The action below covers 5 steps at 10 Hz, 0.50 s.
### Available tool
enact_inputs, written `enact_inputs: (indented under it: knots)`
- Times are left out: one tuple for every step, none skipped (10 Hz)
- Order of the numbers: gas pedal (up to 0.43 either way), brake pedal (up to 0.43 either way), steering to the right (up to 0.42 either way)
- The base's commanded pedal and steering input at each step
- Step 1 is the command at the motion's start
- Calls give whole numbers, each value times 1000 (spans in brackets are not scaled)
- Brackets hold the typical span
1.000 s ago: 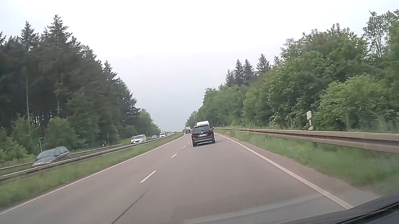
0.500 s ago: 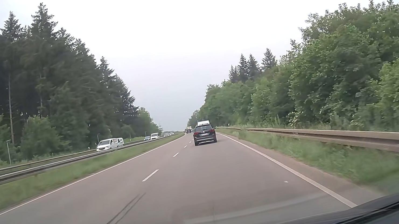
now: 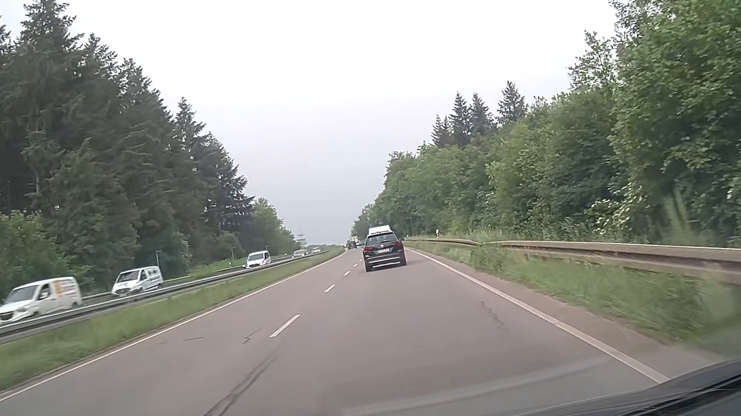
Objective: Follow the waypoints while adhering to traffic rules and regulations
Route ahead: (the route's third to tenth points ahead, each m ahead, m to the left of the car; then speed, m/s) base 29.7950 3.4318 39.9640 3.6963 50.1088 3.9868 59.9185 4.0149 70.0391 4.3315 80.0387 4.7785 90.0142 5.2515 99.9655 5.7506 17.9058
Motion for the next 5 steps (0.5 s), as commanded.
enact_inputs:
  knots:
    - [220,0,-3]
    - [220,0,-3]
    - [220,0,-3]
    - [220,0,-1]
    - [220,0,-2]
